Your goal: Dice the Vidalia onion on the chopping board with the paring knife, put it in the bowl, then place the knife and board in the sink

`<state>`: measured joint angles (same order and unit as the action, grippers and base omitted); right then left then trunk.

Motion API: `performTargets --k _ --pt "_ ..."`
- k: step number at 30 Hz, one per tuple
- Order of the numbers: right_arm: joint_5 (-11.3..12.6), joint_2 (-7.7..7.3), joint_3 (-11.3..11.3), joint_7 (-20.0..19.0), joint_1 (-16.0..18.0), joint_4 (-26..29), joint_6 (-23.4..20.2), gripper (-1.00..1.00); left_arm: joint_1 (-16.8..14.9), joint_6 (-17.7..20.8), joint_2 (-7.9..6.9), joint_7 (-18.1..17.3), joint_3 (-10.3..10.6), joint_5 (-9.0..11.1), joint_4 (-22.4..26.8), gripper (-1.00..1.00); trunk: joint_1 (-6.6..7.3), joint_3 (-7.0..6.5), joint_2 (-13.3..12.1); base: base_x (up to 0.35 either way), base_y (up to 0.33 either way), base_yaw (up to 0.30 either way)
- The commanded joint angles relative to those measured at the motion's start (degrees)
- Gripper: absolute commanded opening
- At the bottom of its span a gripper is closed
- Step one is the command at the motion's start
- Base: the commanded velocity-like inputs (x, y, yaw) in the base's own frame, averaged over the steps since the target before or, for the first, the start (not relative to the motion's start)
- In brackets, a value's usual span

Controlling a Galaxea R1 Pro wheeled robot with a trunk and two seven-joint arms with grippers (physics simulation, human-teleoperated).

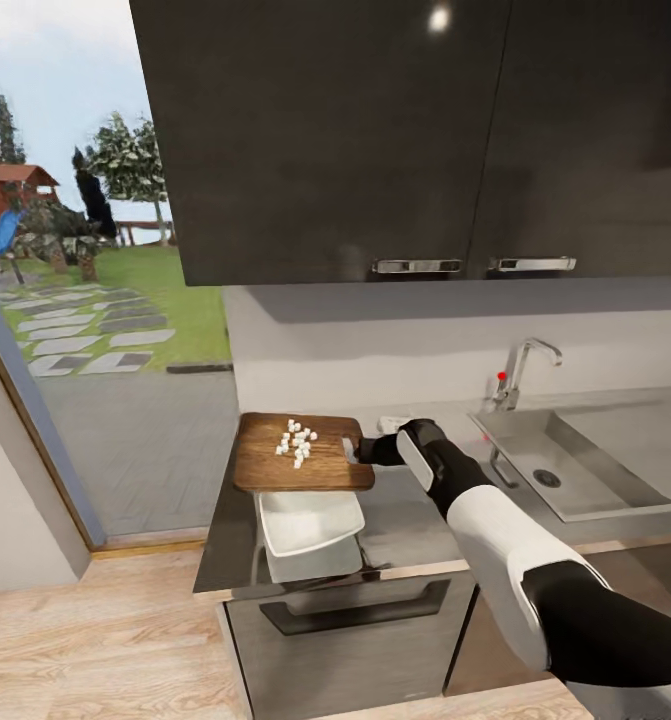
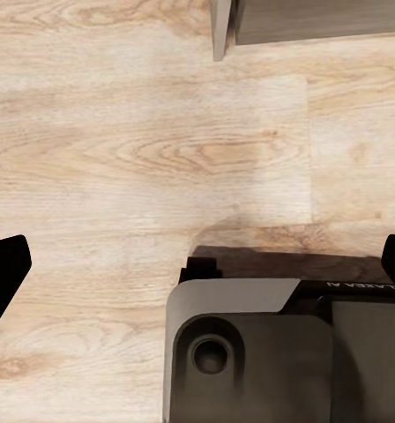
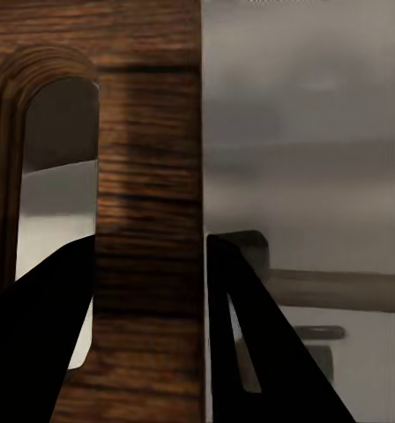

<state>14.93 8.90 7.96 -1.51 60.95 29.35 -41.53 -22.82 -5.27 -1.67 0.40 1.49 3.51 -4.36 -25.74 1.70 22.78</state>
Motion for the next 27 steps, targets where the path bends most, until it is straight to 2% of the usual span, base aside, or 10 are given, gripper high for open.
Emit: performTargets --k 1,8,14,15,21,23,26,27 --pt "0.4 -0.36 0.2 0.0 0.0 0.1 -0.2 -1.00 -0.1 -0.4 0.01 0.0 0.2 0.4 -0.2 1.00 -0.04 0.14 0.1 0.000 0.000 0.000" --pt "0.6 -2.29 0.4 0.6 0.0 0.8 -0.2 -1.00 -0.1 -0.4 0.00 0.0 0.2 0.4 -0.2 1.00 -0.04 0.14 0.1 0.000 0.000 0.000" --pt "1.3 -2.38 0.6 2.8 0.0 0.8 -0.3 -1.00 -0.1 -0.4 0.00 0.0 0.2 0.4 -0.2 1.00 -0.04 0.14 0.1 0.000 0.000 0.000" --pt "3.0 -2.39 0.6 4.4 0.0 0.8 -0.3 -1.00 -0.1 -0.4 0.00 0.0 0.2 0.4 -0.2 1.00 -0.04 0.14 0.1 0.000 0.000 0.000" --pt "2.8 -2.39 0.7 5.4 0.0 0.8 -0.3 -1.00 -0.1 -0.4 0.00 0.0 0.2 0.4 -0.3 1.00 -0.04 0.14 0.1 0.000 0.000 0.000" --pt "1.6 -2.39 0.7 5.5 0.0 0.8 -0.3 -1.00 -0.1 -0.4 0.00 0.0 0.2 0.4 -0.3 1.00 -0.04 0.14 0.1 0.000 0.000 0.000" --pt "-1.8 -2.35 0.7 5.4 0.0 0.8 -0.3 -1.00 -0.1 -0.4 0.00 0.0 0.2 0.4 -0.2 1.00 -0.04 0.14 0.1 0.000 0.000 0.000" --pt "-3.8 -2.29 0.6 5.4 0.0 0.8 -0.3 -1.00 -0.1 -0.4 0.00 0.0 0.2 0.4 -0.2 1.00 -0.04 0.14 0.1 0.000 0.000 0.000"
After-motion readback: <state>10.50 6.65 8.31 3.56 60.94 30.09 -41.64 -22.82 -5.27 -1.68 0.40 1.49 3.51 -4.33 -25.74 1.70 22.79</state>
